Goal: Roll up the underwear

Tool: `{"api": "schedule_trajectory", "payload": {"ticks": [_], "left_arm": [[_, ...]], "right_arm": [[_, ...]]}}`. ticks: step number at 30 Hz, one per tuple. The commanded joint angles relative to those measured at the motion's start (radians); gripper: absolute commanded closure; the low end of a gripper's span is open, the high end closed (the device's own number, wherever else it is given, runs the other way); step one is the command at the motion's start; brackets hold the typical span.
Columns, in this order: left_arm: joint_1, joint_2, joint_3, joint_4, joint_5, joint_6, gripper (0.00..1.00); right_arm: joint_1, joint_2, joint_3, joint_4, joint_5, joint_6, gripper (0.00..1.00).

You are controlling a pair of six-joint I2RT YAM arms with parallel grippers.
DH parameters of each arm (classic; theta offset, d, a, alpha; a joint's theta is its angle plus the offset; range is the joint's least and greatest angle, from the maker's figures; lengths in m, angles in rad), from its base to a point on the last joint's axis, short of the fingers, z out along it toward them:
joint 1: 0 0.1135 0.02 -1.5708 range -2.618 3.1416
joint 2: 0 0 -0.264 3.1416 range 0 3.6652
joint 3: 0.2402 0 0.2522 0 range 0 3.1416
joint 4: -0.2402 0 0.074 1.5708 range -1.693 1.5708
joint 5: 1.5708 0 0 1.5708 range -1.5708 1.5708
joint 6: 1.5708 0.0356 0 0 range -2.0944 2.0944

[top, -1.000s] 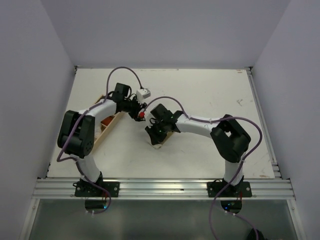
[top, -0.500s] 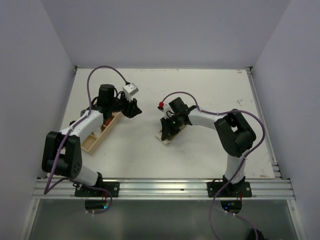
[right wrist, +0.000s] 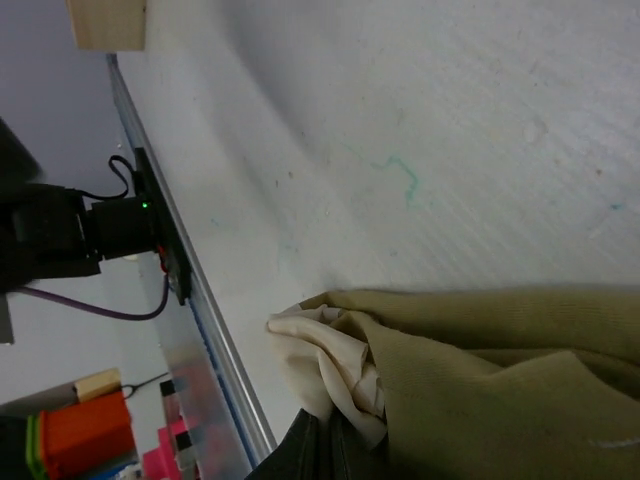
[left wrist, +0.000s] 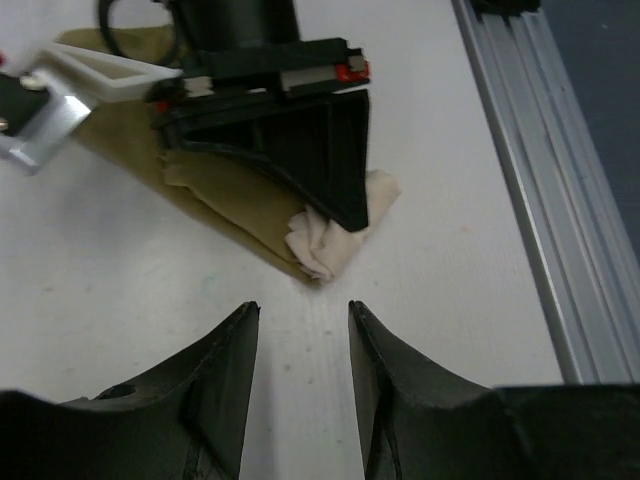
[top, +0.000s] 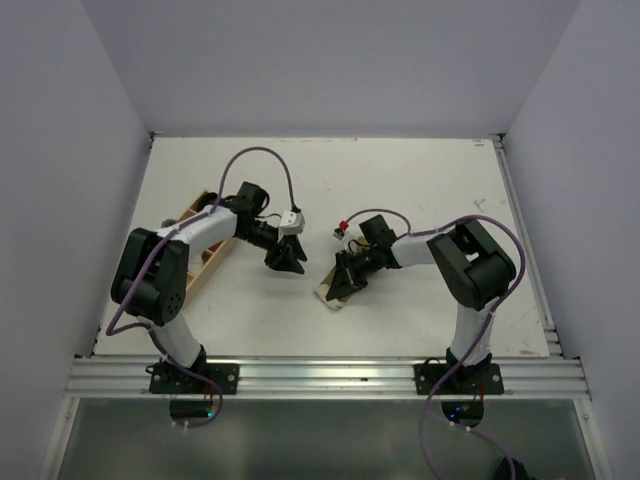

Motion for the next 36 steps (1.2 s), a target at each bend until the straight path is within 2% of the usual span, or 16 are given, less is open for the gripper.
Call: {"api": "schedule_trajectory", "payload": {"ticks": [1,2,10,14,16,24,29,36], "left_arm": [[-0.061,0.038,0.032,-0.281,0.088,0.286,0.55],[-0.066,0.038,0.031,-0.288,0.111,0.304,0.55],[-0.146,0.052,0.020,-0.240,0.104,0.310,0.55],[-0.185,0.093,0.034,-0.226,0.083,0.316,0.55],[-0.205,0.126,0.055,-0.233,0.081,0.338,0.55],[-0.242,0.241,0.115,-0.270,0.084,0.428,0.59],[-0.259,0.291,0.147,-0.307,0.083,0.462,0.63],[-0.294,0.373,0.207,-0.379,0.073,0.500,0.79]], "right_arm": [[0.003,-0.020,-0.050,0.173,-0.089,0.120,1.00],[0.003,-0.023,-0.084,0.259,-0.101,0.151,1.00],[0.003,-0.009,-0.211,0.561,-0.164,0.377,1.00],[0.003,0.019,-0.263,0.811,-0.178,0.518,1.00],[0.003,0.026,-0.276,0.859,-0.180,0.556,1.00],[0.003,0.026,-0.288,0.870,-0.167,0.555,1.00],[0.003,0.025,-0.319,0.821,-0.143,0.506,1.00],[0.003,0.002,-0.337,0.796,-0.104,0.484,0.98]]}}
